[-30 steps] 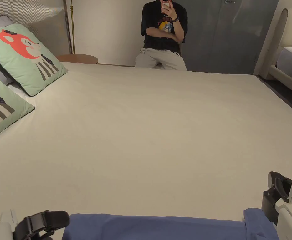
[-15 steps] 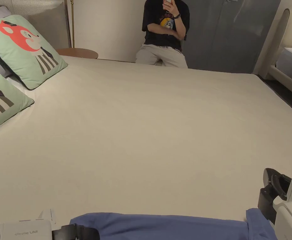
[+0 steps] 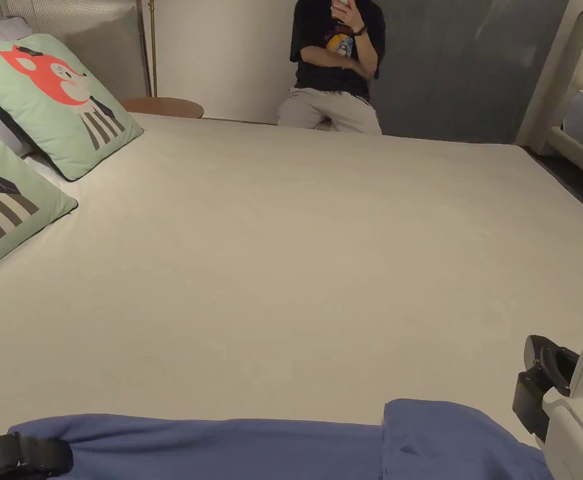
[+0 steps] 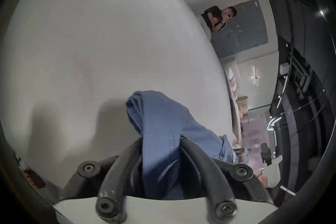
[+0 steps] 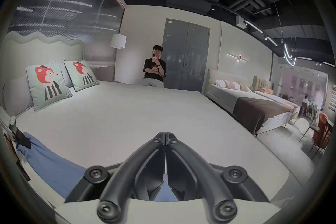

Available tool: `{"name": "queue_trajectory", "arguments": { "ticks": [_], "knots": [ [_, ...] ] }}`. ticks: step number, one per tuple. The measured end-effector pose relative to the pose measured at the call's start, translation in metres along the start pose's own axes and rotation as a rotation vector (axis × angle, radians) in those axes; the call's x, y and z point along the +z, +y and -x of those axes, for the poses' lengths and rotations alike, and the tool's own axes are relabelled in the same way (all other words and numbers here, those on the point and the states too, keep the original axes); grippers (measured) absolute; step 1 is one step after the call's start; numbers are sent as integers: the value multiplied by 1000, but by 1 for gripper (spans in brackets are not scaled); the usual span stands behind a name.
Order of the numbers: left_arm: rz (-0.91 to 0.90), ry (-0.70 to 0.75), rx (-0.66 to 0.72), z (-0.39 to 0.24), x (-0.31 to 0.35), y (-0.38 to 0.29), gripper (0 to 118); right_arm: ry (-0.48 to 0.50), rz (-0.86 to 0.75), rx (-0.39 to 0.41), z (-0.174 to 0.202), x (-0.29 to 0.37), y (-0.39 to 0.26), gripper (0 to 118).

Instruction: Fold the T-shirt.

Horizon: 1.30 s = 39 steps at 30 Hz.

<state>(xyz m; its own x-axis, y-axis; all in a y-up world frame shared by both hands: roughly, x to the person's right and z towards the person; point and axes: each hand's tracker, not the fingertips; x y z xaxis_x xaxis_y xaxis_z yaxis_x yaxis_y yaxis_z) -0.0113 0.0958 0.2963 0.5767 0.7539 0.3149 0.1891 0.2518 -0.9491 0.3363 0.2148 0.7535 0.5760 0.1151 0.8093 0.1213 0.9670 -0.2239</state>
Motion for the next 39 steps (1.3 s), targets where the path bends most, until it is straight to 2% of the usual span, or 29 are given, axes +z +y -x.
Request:
{"name": "queue_trajectory", "arguments": {
  "ticks": [3, 6, 8, 11, 15, 17, 20, 22, 23, 24, 26, 27, 29, 32, 33, 34, 36, 37, 39],
  "knots": [
    [8, -47, -89, -38, -4, -12, 6, 24, 10, -28, 5, -4, -3, 0],
    [62, -138, -145, -84, -28, -26, 6, 49, 8, -28, 8, -4, -4, 0],
    [116, -147, -187, -112, -51, -38, 6, 54, 1, -27, 7, -1, -4, 0],
    [190, -106, -274, -147, -94, -62, 6, 49, -11, -39, -2, 3, -5, 0],
    [263, -21, -320, -170, -154, -88, 6, 26, -12, -65, -20, 9, -9, 0],
    [276, 6, -330, -179, -178, -102, 6, 11, -11, -75, -28, 11, -11, 0],
    [231, 129, -366, -184, -203, -119, 8, -5, -6, -96, -38, 14, -15, 0],
    [217, 115, -349, -184, -205, -125, 21, -13, -4, -102, -43, 15, -17, 0],
    [199, 72, -305, -184, -199, -124, 33, -16, -4, -105, -45, 16, -19, 0],
    [202, -1, -275, -185, -194, -124, 59, -19, -3, -108, -47, 16, -20, 0],
    [172, -48, -277, -190, -179, -125, 101, -20, 3, -117, -49, 16, -23, 0],
    [123, -36, -305, -192, -168, -126, 111, -20, 5, -122, -50, 16, -24, 0],
    [-37, -28, -361, -191, -146, -127, 111, -19, 9, -132, -50, 16, -27, 0],
    [-219, 84, -412, -186, -130, -134, 109, -9, 15, -143, -51, 15, -31, 0],
    [-236, 133, -441, -184, -131, -137, 97, -6, 17, -143, -50, 14, -31, 0],
    [-265, 183, -489, -184, -135, -143, 70, -3, 19, -145, -50, 14, -32, 0],
    [-309, 316, -582, -184, -147, -156, 2, 5, 21, -152, -50, 14, -33, 0],
    [-308, 401, -636, -183, -157, -165, 2, 7, 22, -154, -50, 14, -34, 0],
    [-301, 407, -695, -183, -171, -180, 2, 8, 22, -153, -50, 15, -35, 0]
  ]
}}
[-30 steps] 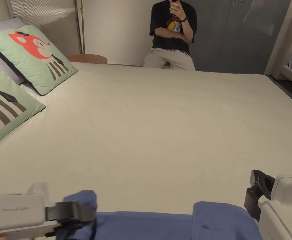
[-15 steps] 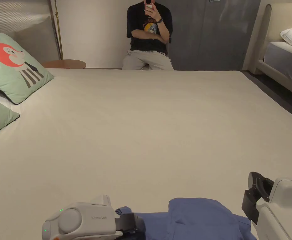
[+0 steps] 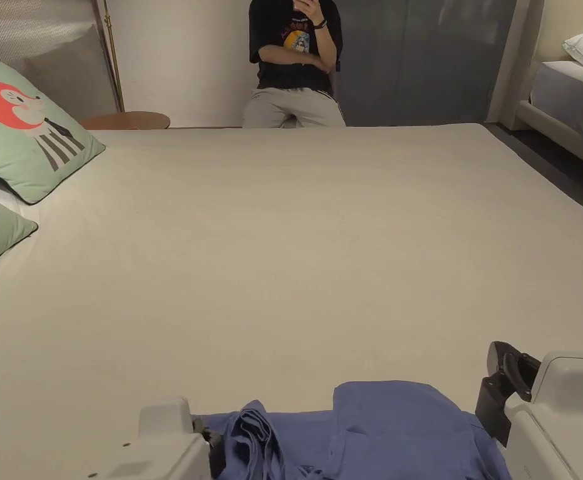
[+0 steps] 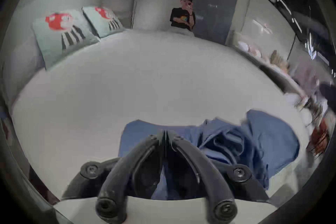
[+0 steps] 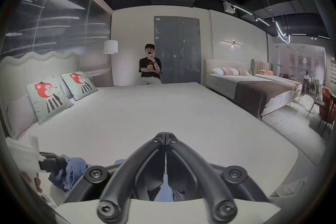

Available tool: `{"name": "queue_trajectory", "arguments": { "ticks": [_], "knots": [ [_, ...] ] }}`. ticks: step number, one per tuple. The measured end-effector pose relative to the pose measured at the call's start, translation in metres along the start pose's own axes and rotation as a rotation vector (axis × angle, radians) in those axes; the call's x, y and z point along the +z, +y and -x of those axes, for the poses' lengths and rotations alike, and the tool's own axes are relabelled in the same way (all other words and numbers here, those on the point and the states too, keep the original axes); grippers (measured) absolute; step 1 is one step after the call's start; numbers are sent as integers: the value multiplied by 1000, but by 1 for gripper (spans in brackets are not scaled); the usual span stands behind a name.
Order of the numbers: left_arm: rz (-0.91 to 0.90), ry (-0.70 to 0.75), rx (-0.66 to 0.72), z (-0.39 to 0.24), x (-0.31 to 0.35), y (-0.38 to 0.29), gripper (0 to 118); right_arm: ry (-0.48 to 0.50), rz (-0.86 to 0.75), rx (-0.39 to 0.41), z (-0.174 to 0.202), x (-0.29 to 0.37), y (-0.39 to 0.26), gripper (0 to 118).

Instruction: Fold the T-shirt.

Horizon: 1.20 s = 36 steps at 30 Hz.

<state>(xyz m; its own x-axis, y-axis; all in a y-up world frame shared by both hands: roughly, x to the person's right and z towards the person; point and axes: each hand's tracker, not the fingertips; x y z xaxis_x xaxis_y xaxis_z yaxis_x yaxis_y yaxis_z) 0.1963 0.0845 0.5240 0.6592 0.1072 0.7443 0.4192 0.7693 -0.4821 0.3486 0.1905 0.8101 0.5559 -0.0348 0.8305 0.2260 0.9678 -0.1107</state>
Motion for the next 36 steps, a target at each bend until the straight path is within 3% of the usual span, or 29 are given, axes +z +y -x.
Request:
{"name": "queue_trajectory", "arguments": {
  "ticks": [9, 14, 21, 27, 30, 31, 32, 33, 35, 36],
  "knots": [
    [-22, -84, -218, -89, -6, -29, 2, -21, 0, -7, -12, 4, 0, 0],
    [-10, -126, -202, -110, -9, -32, 2, -32, -7, -8, -17, 9, 1, 0],
    [29, -396, -33, -80, 9, -16, 2, -33, -12, -8, -16, 8, 5, 0],
    [56, -582, 418, 40, 17, 30, 2, -26, -20, 5, -10, 8, 9, 0],
    [94, -665, 554, 109, 16, 40, 3, -24, -18, 8, -6, 6, 10, 0],
    [106, -673, 581, 127, 15, 41, 7, -22, -16, 8, -4, 6, 10, 0],
    [130, -682, 600, 147, 14, 42, 18, -20, -14, 9, -2, 5, 10, 0],
    [151, -687, 585, 164, 13, 42, 51, -18, -12, 12, 1, 4, 10, 0],
    [220, -652, 570, 183, 10, 38, 106, -11, -8, 21, 6, 4, 10, 0],
    [248, -622, 572, 186, 6, 34, 106, -7, -7, 25, 10, 3, 10, 0]
  ]
}}
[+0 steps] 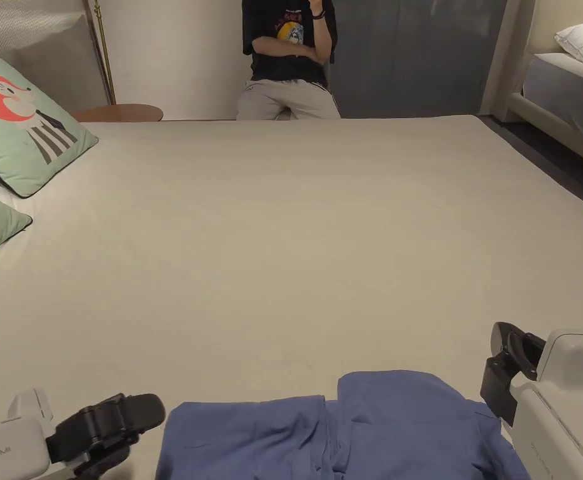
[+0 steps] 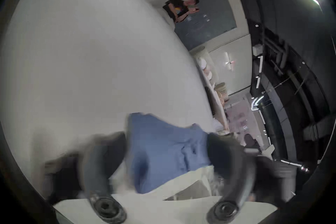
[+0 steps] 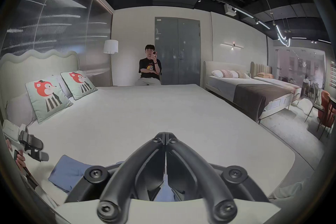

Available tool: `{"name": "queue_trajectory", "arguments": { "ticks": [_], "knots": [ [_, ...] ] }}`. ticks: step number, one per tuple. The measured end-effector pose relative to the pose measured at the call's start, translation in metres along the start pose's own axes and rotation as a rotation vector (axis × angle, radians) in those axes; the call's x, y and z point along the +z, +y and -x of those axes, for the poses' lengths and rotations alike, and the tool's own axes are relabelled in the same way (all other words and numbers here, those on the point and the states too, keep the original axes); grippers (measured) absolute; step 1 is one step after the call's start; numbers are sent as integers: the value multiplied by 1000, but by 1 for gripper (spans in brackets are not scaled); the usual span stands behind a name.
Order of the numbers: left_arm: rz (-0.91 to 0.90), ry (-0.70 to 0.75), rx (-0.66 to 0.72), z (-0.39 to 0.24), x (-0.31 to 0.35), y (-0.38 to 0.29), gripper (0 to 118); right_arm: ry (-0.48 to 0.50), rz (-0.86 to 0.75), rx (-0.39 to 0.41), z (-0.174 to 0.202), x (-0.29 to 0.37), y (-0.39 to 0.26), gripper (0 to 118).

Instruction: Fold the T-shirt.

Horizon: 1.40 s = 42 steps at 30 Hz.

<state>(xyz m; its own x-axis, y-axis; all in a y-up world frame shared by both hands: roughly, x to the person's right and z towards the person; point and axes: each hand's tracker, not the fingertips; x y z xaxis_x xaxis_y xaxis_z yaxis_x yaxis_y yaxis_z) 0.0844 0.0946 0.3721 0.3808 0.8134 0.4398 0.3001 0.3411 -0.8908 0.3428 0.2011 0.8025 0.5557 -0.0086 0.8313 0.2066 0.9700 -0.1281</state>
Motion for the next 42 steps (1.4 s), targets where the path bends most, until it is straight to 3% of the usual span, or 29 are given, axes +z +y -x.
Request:
{"name": "queue_trajectory", "arguments": {
  "ticks": [1, 6, 11, 13, 14, 17, 20, 27, 32, 36, 42],
  "knots": [
    [11, 6, 7, 6, -1, 0, 112, 4, 0, 5, 3, 0, 0, 0],
    [99, -157, 184, 27, -27, -8, 110, 28, 4, 43, 18, 1, 2, 0],
    [138, -252, 204, 21, -58, -15, 109, 22, -2, 63, 21, 4, 6, 0],
    [173, -244, 228, 17, -70, -18, 95, 13, -5, 65, 20, 5, 7, 0],
    [177, -223, 219, 15, -75, -20, 81, 10, -7, 64, 20, 5, 8, 0],
    [183, -48, 119, 50, -79, -3, 15, 2, -11, 66, 19, 7, 10, 0],
    [162, -122, 214, 54, -61, -9, 6, 0, -11, 71, 19, 7, 11, 0],
    [-50, -44, 210, 47, 24, -3, 6, 15, -6, 72, 21, 2, 10, 0],
    [-95, 23, 160, 24, 62, 8, 6, 39, -4, 55, 26, -1, 7, 0],
    [-74, -37, 67, -26, 52, 7, 6, 61, -4, 46, 28, -2, 6, 0],
    [53, -170, -122, -115, -17, -8, 6, 57, -13, 31, 18, 3, 6, 0]
  ]
}}
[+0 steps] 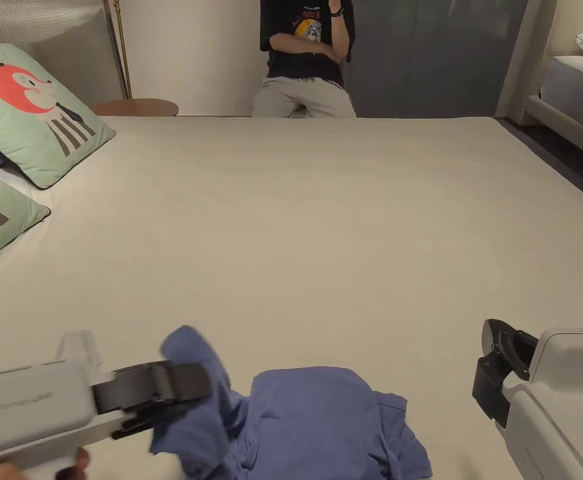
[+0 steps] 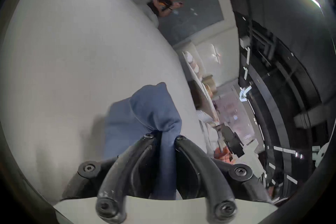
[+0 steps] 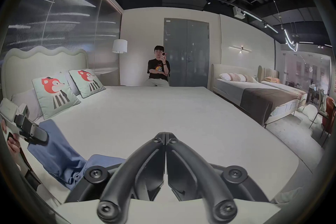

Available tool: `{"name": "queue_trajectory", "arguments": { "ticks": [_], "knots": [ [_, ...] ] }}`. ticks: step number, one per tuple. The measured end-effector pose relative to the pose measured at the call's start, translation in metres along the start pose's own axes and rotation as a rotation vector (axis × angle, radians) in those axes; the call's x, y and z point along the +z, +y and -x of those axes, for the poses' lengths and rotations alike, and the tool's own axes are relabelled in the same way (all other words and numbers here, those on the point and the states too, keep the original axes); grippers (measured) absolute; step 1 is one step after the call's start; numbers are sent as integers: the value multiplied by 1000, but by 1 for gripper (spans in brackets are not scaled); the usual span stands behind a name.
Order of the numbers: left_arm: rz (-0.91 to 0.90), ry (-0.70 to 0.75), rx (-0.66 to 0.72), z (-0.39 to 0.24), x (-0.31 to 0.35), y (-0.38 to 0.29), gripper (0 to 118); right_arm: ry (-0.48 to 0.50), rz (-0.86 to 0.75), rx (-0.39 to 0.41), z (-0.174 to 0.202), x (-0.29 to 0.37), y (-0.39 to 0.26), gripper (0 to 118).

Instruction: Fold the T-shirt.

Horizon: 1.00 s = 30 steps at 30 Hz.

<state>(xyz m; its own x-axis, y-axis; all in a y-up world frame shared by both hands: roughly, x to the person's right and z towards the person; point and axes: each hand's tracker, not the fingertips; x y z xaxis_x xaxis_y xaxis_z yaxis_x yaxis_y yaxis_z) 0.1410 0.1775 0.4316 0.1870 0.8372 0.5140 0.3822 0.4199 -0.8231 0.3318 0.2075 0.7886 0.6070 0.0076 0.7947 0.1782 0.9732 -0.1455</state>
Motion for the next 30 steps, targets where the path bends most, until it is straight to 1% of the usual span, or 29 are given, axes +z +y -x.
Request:
{"name": "queue_trajectory", "arguments": {
  "ticks": [2, 4, 6, 8, 10, 11, 12, 14, 15, 16, 17, 18, 20, 21, 22, 23, 24, 25, 26, 27, 28, 29, 30],
  "knots": [
    [41, 8, -49, -15, -34, -4, 6, -9, -4, -11, -6, 3, -1, 0],
    [99, 53, -94, -30, -77, -16, 6, -23, -8, -17, -13, 6, -2, 0],
    [145, 98, -118, -32, -112, -26, 6, -31, -11, -25, -20, 10, -3, 0],
    [181, 163, -158, -36, -146, -40, 6, -47, -14, -34, -25, 13, -4, 0],
    [194, 264, -190, -35, -177, -58, 6, -54, -11, -44, -31, 14, -5, 0],
    [210, 304, -208, -33, -190, -66, 9, -59, -11, -48, -34, 15, -6, 0],
    [218, 331, -232, -31, -200, -74, 24, -65, -12, -51, -36, 17, -7, 0],
    [206, 302, -208, -28, -205, -85, 56, -71, -15, -58, -40, 19, -7, 0],
    [183, 230, -160, -28, -201, -85, 76, -75, -15, -59, -42, 20, -7, 0],
    [167, 176, -129, -29, -195, -83, 92, -79, -15, -61, -44, 20, -8, 0],
    [154, 141, -113, -32, -187, -78, 104, -82, -16, -64, -46, 20, -8, 0],
    [125, 138, -122, -36, -177, -73, 104, -84, -16, -70, -47, 20, -9, 0],
    [-21, 196, -177, -43, -153, -67, 109, -87, -15, -80, -49, 20, -9, 0],
    [-132, 244, -216, -47, -140, -65, 108, -88, -16, -88, -50, 20, -10, 0],
    [-183, 282, -240, -48, -133, -64, 106, -87, -15, -93, -50, 19, -10, 0],
    [-237, 354, -271, -48, -125, -65, 100, -85, -13, -99, -50, 17, -11, 0],
    [-268, 430, -340, -48, -123, -68, 77, -81, -11, -105, -50, 16, -12, 0],
    [-279, 501, -408, -48, -125, -71, 52, -77, -8, -108, -50, 15, -12, 0],
    [-272, 597, -478, -46, -131, -77, 20, -71, -6, -109, -49, 14, -13, 0],
    [-251, 694, -574, -44, -139, -85, 1, -65, -4, -106, -47, 13, -13, 0],
    [-233, 717, -600, -41, -143, -90, 0, -64, -4, -106, -47, 12, -14, 0],
    [-206, 705, -625, -38, -151, -98, 0, -59, -4, -106, -46, 13, -14, 0],
    [-189, 658, -622, -37, -159, -108, 0, -56, -4, -110, -46, 13, -15, 0]
  ]
}}
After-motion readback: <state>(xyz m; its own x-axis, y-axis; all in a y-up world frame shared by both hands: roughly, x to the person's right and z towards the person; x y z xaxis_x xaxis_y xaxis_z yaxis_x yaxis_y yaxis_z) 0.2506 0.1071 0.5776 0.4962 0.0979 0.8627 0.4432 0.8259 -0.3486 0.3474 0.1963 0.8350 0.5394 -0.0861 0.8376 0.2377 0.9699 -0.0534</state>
